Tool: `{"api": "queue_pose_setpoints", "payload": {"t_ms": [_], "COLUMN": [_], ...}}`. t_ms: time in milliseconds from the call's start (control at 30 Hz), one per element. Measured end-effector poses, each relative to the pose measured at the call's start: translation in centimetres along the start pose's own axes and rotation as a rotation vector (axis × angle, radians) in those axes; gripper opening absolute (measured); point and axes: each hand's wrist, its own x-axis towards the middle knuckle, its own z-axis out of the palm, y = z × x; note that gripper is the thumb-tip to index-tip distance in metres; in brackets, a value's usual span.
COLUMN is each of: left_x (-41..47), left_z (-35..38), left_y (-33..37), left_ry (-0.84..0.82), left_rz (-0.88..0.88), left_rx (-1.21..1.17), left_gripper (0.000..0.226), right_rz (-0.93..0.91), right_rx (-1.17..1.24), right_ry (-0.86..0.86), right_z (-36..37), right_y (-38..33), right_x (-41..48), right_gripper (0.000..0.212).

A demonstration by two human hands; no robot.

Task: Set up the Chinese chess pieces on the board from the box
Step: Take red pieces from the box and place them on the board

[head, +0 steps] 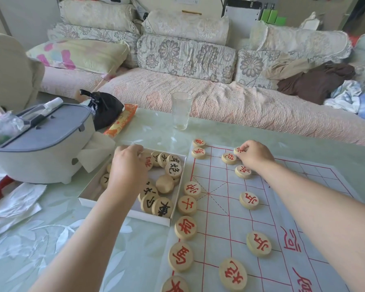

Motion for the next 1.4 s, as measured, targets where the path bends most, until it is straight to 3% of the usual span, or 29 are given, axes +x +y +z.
{"api": "queue_pose_setpoints", "payload": {"t_ms": [67, 133, 233, 400, 500, 600, 733, 967, 1100, 1400], "left_x": [0.0, -0.1, -0.5, -1.4, -1.8, -2.3, -2.5, -1.8, -1.1, -0.8], "left_z": [0.4, 0.5, 0.3, -0.2, -0.3, -0.3, -0.4, 0.0, -0.2, 0.9], "left_y": [0.2, 0.6, 1.5, 2.6, 3.2, 3.7, 3.8, 1.6, -0.1, -1.1], "left_ry": [-0.034, -0.054, -0.098, -0.147, -0.182, -0.232, -0.256, -0.180, -0.263, -0.463], "left_rz": [0.009, -0.002, -0.093, -0.204, -0.237, -0.224, -0.241, 0.189, 0.239, 0.241], "left_rx": [-0.044, -0.126, -0.292, -0.559, -0.678, -0.777, -0.875, -0.040, 0.346, 0.366], "left_gripper": [0.031, 0.028, 0.024, 0.011, 0.009, 0.012, 0.017, 0.032, 0.048, 0.033], "right_rz": [0.000, -0.023, -0.190, -0.481, -0.623, -0.664, -0.629, -0.382, -0.264, -0.193], "right_rx": [-0.035, -0.044, 0.054, 0.389, 0.436, 0.408, 0.396, 0.238, 0.091, 0.040], "right_ry": [0.007, 0.034, 0.052, -0.225, -0.361, -0.411, -0.325, -0.126, -0.093, -0.030], "right_z": [-0.4, -0.9, -1.3, -2.2, -3.3, -4.0, -3.9, -2.4, -0.8, 2.7], "right_y": [-0.6, -1.5, -3.9, -9.5, -12.1, -13.0, -12.9, -9.9, -8.5, -10.0], "right_x": [-0.3, -0.9, -2.8, -7.8, -11.0, -12.8, -13.4, -10.1, -9.4, -9.7], "right_gripper": [0.007, 0.020, 0.027, 0.027, 0.032, 0.032, 0.030, 0.032, 0.034, 0.034]}}
